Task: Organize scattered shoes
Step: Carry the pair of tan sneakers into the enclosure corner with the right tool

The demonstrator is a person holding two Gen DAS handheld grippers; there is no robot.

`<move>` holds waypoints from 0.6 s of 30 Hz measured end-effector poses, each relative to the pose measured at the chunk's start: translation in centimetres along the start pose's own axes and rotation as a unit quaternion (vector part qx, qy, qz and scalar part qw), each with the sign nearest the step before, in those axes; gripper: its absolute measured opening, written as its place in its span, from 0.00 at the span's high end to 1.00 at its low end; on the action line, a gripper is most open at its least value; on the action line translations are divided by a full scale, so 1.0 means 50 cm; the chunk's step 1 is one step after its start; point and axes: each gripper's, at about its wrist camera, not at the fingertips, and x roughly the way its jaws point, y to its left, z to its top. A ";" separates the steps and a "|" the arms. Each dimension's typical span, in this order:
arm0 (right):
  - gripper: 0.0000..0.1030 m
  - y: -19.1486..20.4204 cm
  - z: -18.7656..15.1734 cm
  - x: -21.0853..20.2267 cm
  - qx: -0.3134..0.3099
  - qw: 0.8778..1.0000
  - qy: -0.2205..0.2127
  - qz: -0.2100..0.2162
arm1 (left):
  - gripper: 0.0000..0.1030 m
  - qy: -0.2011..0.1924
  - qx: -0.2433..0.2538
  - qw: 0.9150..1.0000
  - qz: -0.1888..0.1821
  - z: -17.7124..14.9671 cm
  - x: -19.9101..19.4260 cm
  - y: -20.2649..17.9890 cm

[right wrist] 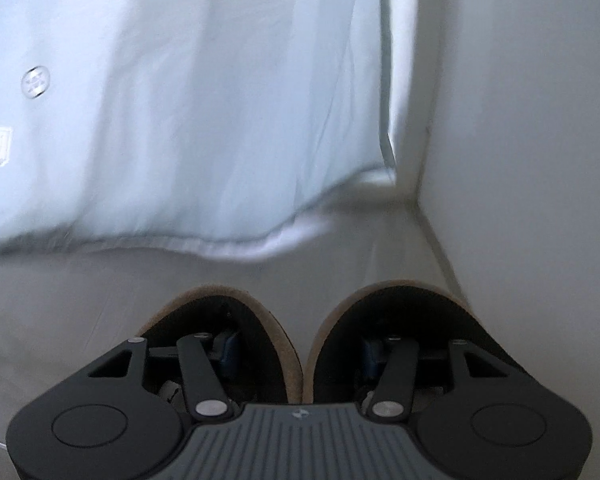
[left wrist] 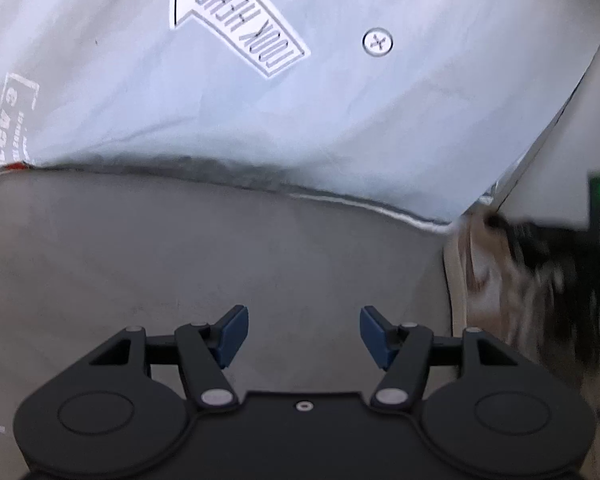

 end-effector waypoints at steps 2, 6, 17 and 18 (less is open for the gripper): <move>0.47 -0.011 0.024 0.021 -0.002 1.000 -0.002 0.002 | 0.39 0.005 -0.001 1.000 0.005 -0.001 0.003 0.006; 0.47 -0.038 0.079 0.073 0.003 1.000 -0.005 -0.002 | 0.39 0.008 -0.010 1.000 0.013 0.004 -0.002 0.017; 0.32 -0.057 0.157 0.108 0.026 0.997 0.070 -0.019 | 0.39 -0.004 0.000 1.000 0.010 -0.001 -0.100 0.015; 0.32 -0.054 0.162 0.101 0.026 0.996 0.077 -0.024 | 0.39 -0.002 -0.002 1.000 0.010 0.000 -0.097 0.015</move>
